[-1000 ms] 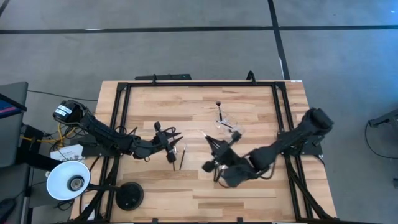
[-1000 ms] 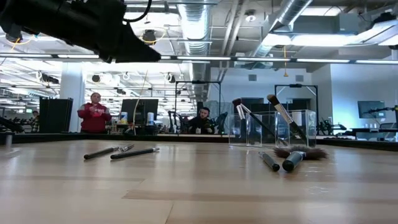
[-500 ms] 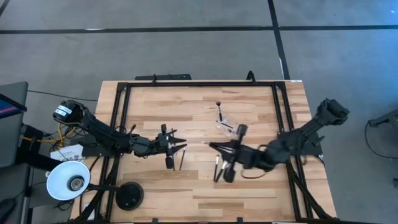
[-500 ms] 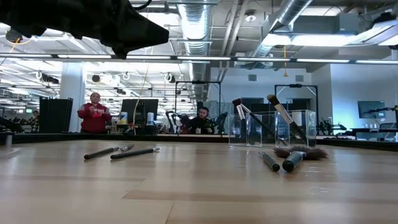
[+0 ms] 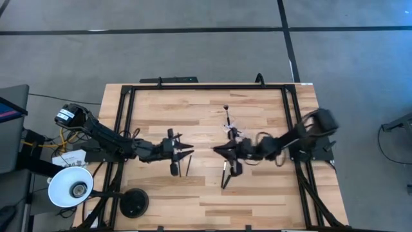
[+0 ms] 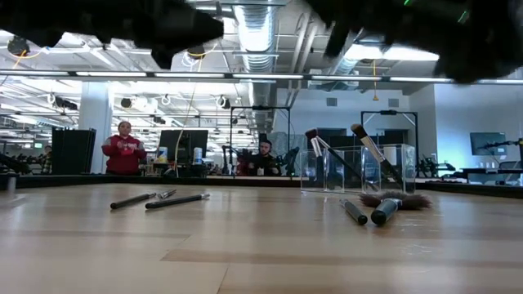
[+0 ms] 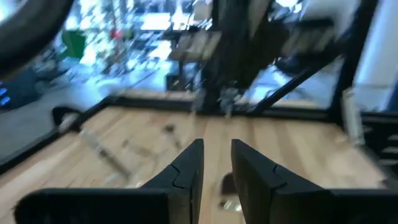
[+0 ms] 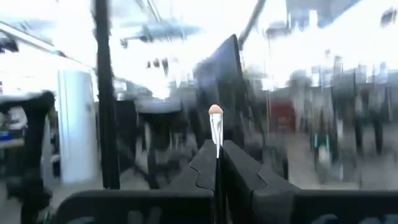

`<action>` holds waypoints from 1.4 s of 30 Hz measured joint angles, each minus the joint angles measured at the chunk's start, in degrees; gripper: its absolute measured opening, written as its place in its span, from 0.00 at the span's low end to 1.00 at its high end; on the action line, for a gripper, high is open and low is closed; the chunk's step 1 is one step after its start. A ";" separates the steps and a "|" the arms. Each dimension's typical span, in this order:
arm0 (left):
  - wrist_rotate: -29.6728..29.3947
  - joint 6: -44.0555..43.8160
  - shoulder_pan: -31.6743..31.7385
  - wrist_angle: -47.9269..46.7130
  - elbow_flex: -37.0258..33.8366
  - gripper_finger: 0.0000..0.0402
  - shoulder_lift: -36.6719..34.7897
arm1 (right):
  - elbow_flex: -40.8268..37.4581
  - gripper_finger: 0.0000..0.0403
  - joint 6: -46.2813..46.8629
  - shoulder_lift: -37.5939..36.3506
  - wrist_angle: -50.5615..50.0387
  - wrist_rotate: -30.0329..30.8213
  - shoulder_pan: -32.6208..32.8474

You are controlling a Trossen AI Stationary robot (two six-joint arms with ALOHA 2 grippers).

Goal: Put items in baskets/containers
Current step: Put the eyeshadow brush into the transparent organizer

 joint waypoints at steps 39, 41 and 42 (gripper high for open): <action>5.81 3.46 -1.03 7.91 -0.42 0.26 -1.42 | 16.91 0.01 3.25 14.43 -7.36 -0.08 -1.54; 5.80 3.44 -0.98 8.03 -0.42 0.26 -1.42 | 16.93 0.01 3.25 14.36 -7.46 -0.07 -1.54; 5.82 3.45 -1.00 8.10 -0.42 0.26 -1.42 | 16.93 0.01 3.25 14.36 -7.71 -0.09 -1.52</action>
